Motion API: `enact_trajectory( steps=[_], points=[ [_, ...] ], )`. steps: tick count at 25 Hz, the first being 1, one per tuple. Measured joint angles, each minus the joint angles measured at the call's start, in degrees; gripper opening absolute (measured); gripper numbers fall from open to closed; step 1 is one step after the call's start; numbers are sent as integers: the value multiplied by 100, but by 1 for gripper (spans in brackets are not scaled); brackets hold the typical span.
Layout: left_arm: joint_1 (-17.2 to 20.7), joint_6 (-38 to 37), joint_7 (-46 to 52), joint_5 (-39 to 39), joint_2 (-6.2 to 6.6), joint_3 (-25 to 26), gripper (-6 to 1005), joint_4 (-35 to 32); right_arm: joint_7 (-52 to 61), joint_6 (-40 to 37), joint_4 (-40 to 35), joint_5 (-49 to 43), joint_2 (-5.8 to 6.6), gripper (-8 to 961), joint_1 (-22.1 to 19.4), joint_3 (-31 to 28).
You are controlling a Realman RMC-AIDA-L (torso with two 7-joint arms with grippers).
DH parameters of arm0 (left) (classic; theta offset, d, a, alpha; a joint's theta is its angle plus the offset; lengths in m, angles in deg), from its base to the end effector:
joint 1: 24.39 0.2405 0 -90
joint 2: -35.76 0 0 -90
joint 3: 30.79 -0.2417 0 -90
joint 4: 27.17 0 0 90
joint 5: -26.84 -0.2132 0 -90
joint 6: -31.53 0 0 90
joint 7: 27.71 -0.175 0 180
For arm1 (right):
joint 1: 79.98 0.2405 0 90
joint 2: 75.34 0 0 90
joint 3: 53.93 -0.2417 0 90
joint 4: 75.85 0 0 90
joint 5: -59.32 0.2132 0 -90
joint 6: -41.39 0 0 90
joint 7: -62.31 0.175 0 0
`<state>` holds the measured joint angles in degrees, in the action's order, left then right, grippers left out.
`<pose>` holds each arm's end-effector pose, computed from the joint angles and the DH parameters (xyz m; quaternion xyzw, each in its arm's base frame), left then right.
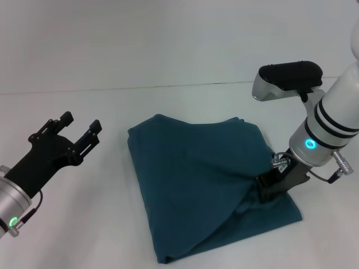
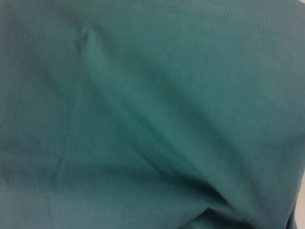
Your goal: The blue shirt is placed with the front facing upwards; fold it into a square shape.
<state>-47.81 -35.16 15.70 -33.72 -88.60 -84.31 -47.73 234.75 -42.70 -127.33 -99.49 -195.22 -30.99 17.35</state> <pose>-0.2690 0.3589 -0.0374 -0.7926 -0.2434 -0.3628 0.4254 0.2083 0.3855 -0.0444 -0.7737 0.5611 -0.2053 0.2106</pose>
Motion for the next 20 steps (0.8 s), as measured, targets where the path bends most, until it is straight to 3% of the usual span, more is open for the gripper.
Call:
enact_trajectory(
  steps=[3,8,20],
  points=[
    [3,11,0,0,0,0,720,0,-1,-2,-19,0,1,244,-18,0],
    [4,16,-22,0,0,0,720,0,-2,-8,-32,0,9,44,-34,0],
    [27,18,-43,0,0,8,721,0,-36,-399,-800,63,10,22,-296,-189]
  ],
)
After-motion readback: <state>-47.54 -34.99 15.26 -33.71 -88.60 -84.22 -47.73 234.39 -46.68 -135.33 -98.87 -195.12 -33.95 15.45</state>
